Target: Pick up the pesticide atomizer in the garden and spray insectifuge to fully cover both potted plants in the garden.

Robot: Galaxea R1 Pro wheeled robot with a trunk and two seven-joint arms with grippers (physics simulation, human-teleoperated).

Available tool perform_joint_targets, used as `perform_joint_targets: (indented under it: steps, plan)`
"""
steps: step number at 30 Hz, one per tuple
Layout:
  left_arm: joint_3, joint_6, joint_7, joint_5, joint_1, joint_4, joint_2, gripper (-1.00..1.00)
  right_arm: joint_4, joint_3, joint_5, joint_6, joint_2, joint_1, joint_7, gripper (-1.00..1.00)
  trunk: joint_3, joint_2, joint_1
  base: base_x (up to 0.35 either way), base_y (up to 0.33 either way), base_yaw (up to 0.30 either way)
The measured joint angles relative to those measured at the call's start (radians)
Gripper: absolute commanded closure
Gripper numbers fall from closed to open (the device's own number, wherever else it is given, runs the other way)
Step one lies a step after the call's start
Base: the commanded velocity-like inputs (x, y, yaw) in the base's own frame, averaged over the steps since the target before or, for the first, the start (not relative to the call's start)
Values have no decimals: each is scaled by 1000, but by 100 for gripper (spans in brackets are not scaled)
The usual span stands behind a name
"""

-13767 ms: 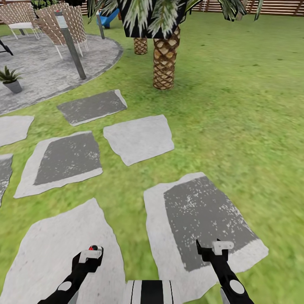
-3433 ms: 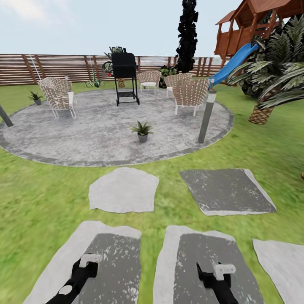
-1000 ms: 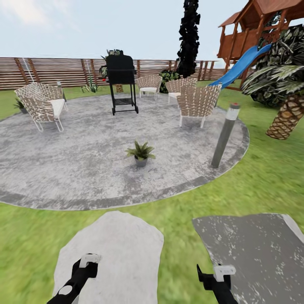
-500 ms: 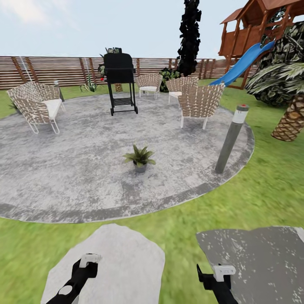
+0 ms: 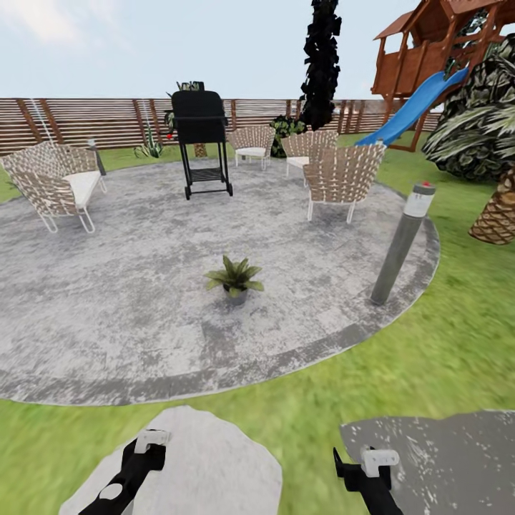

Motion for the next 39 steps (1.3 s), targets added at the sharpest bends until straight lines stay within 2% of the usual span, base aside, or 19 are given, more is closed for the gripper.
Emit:
perform_joint_targets:
  steps: [39]
  plan:
    - [0,0,-2,-1,0,0,0,100,0,0,0,0,0,0,0,-100,0,0,0,339,0,0]
